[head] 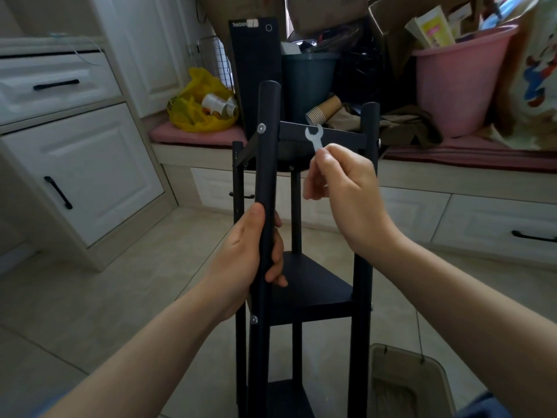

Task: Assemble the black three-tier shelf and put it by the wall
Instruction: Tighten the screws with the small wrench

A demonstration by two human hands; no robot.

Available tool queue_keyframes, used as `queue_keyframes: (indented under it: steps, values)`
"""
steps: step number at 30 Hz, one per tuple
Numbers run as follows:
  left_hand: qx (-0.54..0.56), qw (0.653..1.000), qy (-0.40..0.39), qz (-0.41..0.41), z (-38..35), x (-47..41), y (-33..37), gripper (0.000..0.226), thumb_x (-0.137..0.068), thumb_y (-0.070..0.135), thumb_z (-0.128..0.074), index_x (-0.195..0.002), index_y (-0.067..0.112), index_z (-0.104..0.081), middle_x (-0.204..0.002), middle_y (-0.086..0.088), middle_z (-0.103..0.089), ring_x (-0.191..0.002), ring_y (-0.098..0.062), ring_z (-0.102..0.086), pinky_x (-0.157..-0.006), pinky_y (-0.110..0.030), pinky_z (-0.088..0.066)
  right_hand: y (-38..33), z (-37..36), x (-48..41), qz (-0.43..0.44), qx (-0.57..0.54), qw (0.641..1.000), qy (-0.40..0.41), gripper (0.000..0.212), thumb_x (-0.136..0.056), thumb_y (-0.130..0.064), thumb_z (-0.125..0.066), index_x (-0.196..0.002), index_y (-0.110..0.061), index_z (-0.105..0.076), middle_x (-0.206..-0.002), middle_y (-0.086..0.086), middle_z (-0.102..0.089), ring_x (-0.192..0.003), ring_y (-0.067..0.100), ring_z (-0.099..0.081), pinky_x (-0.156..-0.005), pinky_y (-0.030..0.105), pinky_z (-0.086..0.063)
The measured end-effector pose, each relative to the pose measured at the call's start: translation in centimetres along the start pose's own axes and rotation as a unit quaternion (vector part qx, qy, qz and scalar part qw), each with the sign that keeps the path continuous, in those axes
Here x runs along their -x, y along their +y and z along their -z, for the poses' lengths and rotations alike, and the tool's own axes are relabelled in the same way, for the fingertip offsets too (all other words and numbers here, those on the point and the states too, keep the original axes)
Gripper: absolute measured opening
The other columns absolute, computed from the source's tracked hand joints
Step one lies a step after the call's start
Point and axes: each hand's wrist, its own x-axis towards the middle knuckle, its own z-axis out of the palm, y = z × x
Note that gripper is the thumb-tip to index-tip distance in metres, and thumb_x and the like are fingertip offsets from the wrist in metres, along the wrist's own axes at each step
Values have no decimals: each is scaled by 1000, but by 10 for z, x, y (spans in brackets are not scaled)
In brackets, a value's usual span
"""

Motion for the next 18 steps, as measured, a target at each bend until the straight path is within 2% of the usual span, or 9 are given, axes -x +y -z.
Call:
queue_keyframes:
  steps: [3,6,9,11,14,18]
  values:
    - [3,1000,0,10,2,1,2,56,-89,66,-36,-101,13,-50,-60,0,-47,-43,-12,-39,-49,-28,-48,3,-3,3,-15,26,999,-21,37,-100,-7,-41,-67,-11,-54,-55,-2,-51,-55,15,-48,-55,30,-41]
    - [11,1000,1,20,3,2,2,56,-90,66,-34,-98,14,-50,-60,1,-45,-41,-11,-37,-46,-27,-45,5,-8,5,-40,59,996,-45,36,-95,-5,-45,-61,-12,-57,-52,-2,-49,-52,14,-45,-54,34,-39]
    - [20,999,1,25,3,2,1,57,-91,67,-34,-99,12,-50,-59,0,-44,-39,-11,-36,-43,-26,-43,6,-11,4,-70,80,993,-60,35,-95,-9,-46,-64,-13,-61,-53,-3,-49,-52,13,-45,-53,32,-37]
    - [25,999,-4,25,2,3,-1,58,-90,68,-35,-99,12,-49,-58,0,-44,-38,-10,-36,-42,-25,-42,7,-12,2,-88,81,991,-55,35,-98,-12,-45,-67,-17,-63,-48,-9,-47,-50,9,-44,-52,27,-37]
    - [37,999,-10,33,2,3,-4,60,-89,70,-38,-100,13,-50,-57,0,-44,-37,-9,-36,-40,-24,-42,11,-12,-3,-110,76,991,-30,37,-102,-18,-45,-71,-19,-65,-46,-10,-46,-46,6,-43,-48,21,-37]
    - [53,997,-4,50,1,5,-8,62,-85,73,-42,-99,13,-52,-57,1,-43,-36,-8,-35,-39,-22,-40,17,-13,-10,-119,93,988,12,35,-102,-22,-48,-74,-15,-68,-47,-10,-50,-44,4,-45,-45,21,-39]
